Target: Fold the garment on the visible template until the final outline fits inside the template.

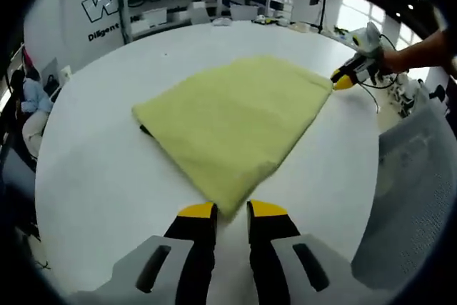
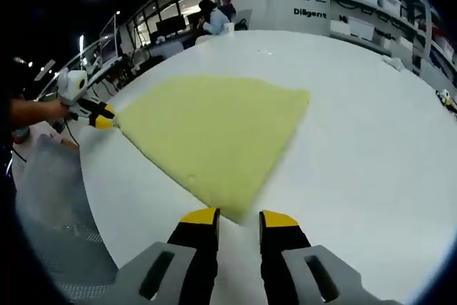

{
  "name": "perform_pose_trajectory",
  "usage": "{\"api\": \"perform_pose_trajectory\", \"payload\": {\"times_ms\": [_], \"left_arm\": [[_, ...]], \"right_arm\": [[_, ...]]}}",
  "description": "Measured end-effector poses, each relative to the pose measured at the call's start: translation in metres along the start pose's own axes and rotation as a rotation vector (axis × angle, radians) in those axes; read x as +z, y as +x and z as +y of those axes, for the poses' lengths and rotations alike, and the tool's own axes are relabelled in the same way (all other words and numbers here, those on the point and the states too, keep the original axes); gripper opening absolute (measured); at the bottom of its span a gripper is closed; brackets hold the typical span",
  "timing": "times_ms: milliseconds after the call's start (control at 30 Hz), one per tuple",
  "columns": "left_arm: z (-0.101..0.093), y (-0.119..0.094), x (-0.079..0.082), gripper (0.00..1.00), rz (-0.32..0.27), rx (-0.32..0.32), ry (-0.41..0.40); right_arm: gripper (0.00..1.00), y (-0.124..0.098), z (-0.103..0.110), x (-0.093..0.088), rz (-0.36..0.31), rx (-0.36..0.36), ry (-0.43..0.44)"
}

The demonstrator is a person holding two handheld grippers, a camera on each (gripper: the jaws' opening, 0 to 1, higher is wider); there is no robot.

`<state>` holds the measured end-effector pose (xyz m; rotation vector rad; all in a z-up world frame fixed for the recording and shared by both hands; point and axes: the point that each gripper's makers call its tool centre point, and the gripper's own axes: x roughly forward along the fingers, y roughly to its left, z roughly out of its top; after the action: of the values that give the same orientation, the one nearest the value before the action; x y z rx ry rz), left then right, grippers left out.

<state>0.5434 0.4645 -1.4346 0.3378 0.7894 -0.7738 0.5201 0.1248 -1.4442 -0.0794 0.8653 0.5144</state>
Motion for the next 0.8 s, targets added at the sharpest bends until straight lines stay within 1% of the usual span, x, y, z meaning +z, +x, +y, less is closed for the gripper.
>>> {"api": "perform_pose_trajectory", "payload": {"times_ms": [33, 67, 100, 133, 200, 267, 300, 367, 433, 467, 500, 533, 567, 633, 700, 733, 767, 800], "left_arm": [[0.002, 0.000, 0.000, 0.08, 0.000, 0.006, 0.010], [0.003, 0.000, 0.000, 0.05, -0.001, 0.007, 0.008], [0.004, 0.000, 0.000, 0.05, -0.003, 0.005, -0.011], [0.003, 0.000, -0.001, 0.05, 0.000, 0.001, -0.020], [0.003, -0.001, -0.001, 0.04, 0.000, 0.004, -0.007], [0.005, -0.003, -0.004, 0.03, 0.011, 0.008, 0.028], [0.006, -0.004, -0.006, 0.03, 0.017, 0.012, 0.059], [0.006, -0.004, -0.009, 0.03, 0.021, 0.011, 0.078], [0.006, -0.004, -0.013, 0.03, 0.023, 0.002, 0.154], [0.006, -0.003, -0.015, 0.03, 0.029, 0.006, 0.199], [0.005, -0.002, -0.017, 0.03, 0.032, 0.008, 0.229], [0.005, -0.001, -0.013, 0.03, 0.004, 0.017, 0.262], [0.004, -0.003, -0.016, 0.03, 0.021, 0.013, 0.265], [0.005, -0.005, -0.016, 0.04, 0.029, 0.024, 0.230], [0.007, -0.009, -0.018, 0.09, 0.048, 0.043, 0.194], [0.008, -0.011, -0.018, 0.12, 0.043, 0.048, 0.171], [0.009, -0.013, -0.016, 0.17, 0.027, 0.052, 0.164], [0.014, -0.016, -0.011, 0.21, 0.000, 0.071, 0.148]], "right_arm": [[0.06, 0.001, 0.001, -0.002, 0.011, 0.002, -0.009], [0.02, 0.001, 0.002, -0.003, 0.020, 0.009, -0.006], [0.00, 0.000, 0.004, -0.004, 0.023, 0.016, -0.001], [0.00, 0.000, 0.003, -0.003, 0.020, 0.010, -0.011], [0.00, -0.001, 0.004, -0.003, 0.019, 0.012, -0.022], [0.00, -0.003, 0.004, -0.003, 0.022, 0.017, -0.050], [0.00, -0.004, 0.003, -0.003, 0.030, 0.015, -0.085], [0.00, -0.005, -0.002, -0.004, 0.039, 0.001, -0.122], [0.00, -0.005, 0.000, -0.003, 0.037, 0.007, -0.108], [0.00, -0.005, -0.002, -0.003, 0.038, -0.003, -0.118], [0.00, -0.005, -0.002, -0.004, 0.041, -0.002, -0.117], [0.00, -0.004, 0.001, -0.006, 0.050, 0.005, -0.101], [0.00, -0.004, 0.004, -0.008, 0.055, 0.018, -0.086], [0.00, -0.004, 0.004, -0.007, 0.047, 0.013, -0.091], [0.00, -0.006, 0.006, -0.006, 0.035, 0.017, -0.099], [0.00, -0.008, 0.004, -0.003, 0.022, -0.001, -0.125], [0.04, -0.009, 0.002, 0.000, 0.007, -0.010, -0.137], [0.11, -0.010, 0.003, 0.005, -0.017, -0.014, -0.135]]}}
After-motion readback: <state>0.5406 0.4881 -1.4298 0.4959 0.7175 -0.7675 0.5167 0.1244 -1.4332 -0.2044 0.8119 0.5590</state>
